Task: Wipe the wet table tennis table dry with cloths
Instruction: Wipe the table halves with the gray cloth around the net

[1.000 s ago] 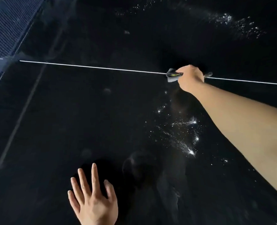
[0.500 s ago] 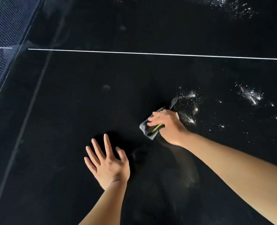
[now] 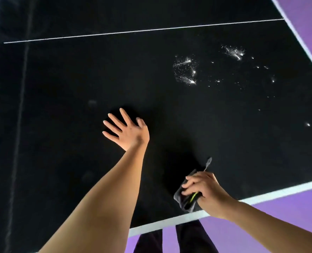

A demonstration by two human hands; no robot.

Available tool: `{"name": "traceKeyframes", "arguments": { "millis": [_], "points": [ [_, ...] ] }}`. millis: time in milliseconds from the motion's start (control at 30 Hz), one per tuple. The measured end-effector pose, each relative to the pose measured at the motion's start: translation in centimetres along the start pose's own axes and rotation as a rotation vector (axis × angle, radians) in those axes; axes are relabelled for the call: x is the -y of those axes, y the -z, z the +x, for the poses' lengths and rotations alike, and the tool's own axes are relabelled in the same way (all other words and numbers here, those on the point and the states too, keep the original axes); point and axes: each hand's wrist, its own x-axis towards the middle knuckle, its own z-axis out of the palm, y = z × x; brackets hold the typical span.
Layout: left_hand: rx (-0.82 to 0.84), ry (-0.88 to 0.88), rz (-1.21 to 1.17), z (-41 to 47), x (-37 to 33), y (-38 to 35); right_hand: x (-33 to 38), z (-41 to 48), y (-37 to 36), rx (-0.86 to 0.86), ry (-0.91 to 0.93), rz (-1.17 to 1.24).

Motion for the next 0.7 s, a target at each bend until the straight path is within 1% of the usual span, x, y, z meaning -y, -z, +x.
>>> {"name": "traceKeyframes", "arguments": {
  "millis": [67, 133, 167, 200, 233, 267, 333, 400, 433, 500, 567, 633, 700],
  "points": [
    [0.054, -0.065, 0.019, -0.1, 0.7, 0.3, 1.2, -3.4, -0.8, 0.169, -0.040, -0.088],
    [0.098, -0.107, 0.008, -0.3, 1.3, 0.6, 2.3, -6.2, -0.3, 0.429, -0.049, -0.250],
    [0.111, -0.112, -0.013, -0.4, 1.4, 0.8, 2.6, -7.2, 0.4, 0.571, -0.101, -0.296],
    [0.117, -0.104, -0.040, -0.5, 1.3, 1.0, 3.0, -8.0, 1.5, 0.661, -0.164, -0.297],
    [0.120, -0.088, -0.065, -0.5, 0.9, 1.2, 3.0, -8.5, 2.7, 0.697, -0.216, -0.280],
    [0.121, -0.066, -0.089, -0.6, 0.4, 1.4, 2.8, -8.6, 4.1, 0.675, -0.245, -0.275],
    [0.116, -0.039, -0.137, -0.6, -0.9, 1.7, 1.8, -8.0, 7.2, 0.525, -0.256, -0.262],
    [0.099, -0.066, -0.164, -0.5, -2.1, 1.5, 0.6, -6.3, 11.0, 0.349, -0.281, -0.185],
    [0.098, -0.086, -0.157, -0.4, -2.6, 1.3, 0.3, -5.2, 13.1, 0.233, -0.271, -0.143],
    [0.113, -0.094, -0.090, -0.3, -3.3, 0.4, 0.0, -2.6, 17.2, -0.031, -0.259, -0.021],
    [0.065, -0.095, 0.004, -0.4, -3.7, -0.9, -0.4, 0.6, 20.8, -0.270, -0.239, 0.128],
    [0.002, -0.096, 0.046, -0.5, -3.7, -1.7, -0.8, 3.8, 23.0, -0.466, -0.238, 0.245],
    [-0.027, -0.088, 0.063, -0.6, -3.7, -2.1, -1.1, 7.0, 24.6, -0.613, -0.250, 0.288]
  ]
}}
